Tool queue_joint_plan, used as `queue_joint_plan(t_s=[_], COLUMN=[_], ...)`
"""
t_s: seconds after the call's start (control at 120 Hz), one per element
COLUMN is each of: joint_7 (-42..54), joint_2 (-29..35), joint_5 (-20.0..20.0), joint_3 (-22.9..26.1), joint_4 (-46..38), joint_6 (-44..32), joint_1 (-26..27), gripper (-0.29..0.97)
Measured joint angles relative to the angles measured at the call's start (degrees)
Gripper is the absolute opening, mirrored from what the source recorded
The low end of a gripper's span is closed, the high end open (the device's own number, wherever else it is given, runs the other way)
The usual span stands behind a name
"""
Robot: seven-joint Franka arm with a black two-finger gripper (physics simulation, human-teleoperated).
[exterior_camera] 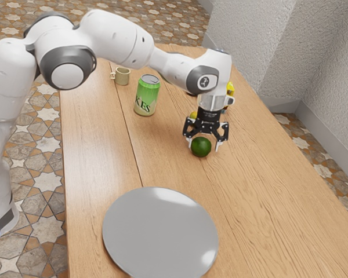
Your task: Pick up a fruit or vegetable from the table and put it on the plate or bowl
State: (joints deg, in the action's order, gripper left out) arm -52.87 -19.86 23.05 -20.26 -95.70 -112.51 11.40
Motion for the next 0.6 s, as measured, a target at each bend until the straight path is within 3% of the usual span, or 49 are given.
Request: queue_joint_plan(t_s=[0.142, 0.258, 0.392, 0.508, 0.6], joint_7=[0.15, 0.09, -0.69, -2.16, -5.37], joint_2=[-0.23, -0.29, 0.29, 5.57, 13.38], joint_5=[0.57, 1.31, 1.18, -0.79, -3.9], joint_3=[0.7, 0.73, 0.68, 0.64, 2.86], joint_4=[-0.18, -1.03, -1.08, -0.98, -5.51], joint_6=[-0.53, -0.79, -0.95, -0.9, -0.76], joint_1=[-0.24, -0.59, -0.33, 0.92, 6.13], gripper=[0.67, 0.47, 0.39, 0.37, 0.36])
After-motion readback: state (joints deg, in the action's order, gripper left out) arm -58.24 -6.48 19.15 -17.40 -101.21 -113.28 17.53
